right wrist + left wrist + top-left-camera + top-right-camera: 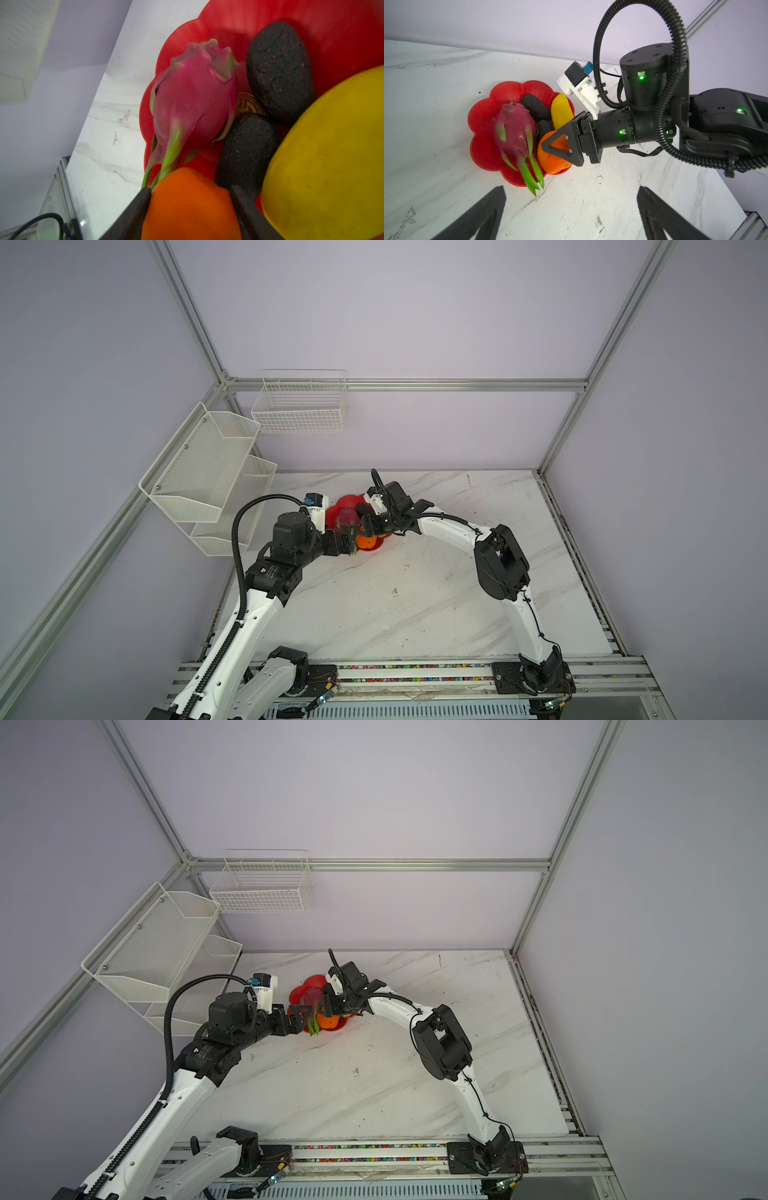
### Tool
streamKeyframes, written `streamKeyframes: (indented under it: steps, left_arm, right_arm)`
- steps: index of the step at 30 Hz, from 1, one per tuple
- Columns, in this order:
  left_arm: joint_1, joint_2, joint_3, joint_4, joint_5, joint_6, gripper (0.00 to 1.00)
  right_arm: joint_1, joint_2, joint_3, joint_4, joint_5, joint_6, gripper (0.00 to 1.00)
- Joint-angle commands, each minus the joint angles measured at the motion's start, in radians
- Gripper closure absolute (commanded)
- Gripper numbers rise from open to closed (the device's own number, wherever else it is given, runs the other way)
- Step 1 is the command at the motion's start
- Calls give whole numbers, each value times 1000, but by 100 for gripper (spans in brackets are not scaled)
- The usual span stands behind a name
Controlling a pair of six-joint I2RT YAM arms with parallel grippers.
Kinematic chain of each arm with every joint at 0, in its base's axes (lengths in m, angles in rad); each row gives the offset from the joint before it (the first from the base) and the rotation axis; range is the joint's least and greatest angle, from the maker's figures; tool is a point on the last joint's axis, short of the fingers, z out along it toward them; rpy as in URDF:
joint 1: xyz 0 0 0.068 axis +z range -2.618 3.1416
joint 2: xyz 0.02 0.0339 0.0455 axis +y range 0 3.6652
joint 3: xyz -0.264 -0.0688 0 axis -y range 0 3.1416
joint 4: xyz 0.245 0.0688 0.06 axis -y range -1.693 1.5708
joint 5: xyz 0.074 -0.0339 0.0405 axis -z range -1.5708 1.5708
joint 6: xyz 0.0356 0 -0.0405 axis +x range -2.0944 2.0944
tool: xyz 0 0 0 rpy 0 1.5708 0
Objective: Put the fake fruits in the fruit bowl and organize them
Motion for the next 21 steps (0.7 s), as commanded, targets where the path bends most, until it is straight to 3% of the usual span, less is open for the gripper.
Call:
streamKeyframes:
  steps: [1, 7, 12, 15, 19, 21]
  left_arm:
    - [5, -16, -30, 17, 4, 9, 0]
    - [6, -30, -33, -1, -115, 8, 0]
    - [5, -46, -82, -43, -422, -64, 0]
    - [5, -84, -185, -3, -576, -98, 0]
    - [6, -138, -313, 90, -765, -76, 0]
    - [5, -150, -372, 158, -814, -64, 0]
  right_arm:
    - [-2, 20, 39, -17, 20, 1, 22]
    - [-22, 2, 68, -29, 34, -7, 7]
    - [-64, -109, -3, 14, 78, -61, 3]
    - [-108, -259, -179, 118, 140, -66, 3]
    - [-261, -545, -557, 353, 170, -31, 3]
    - [-339, -714, -773, 479, 260, -75, 3]
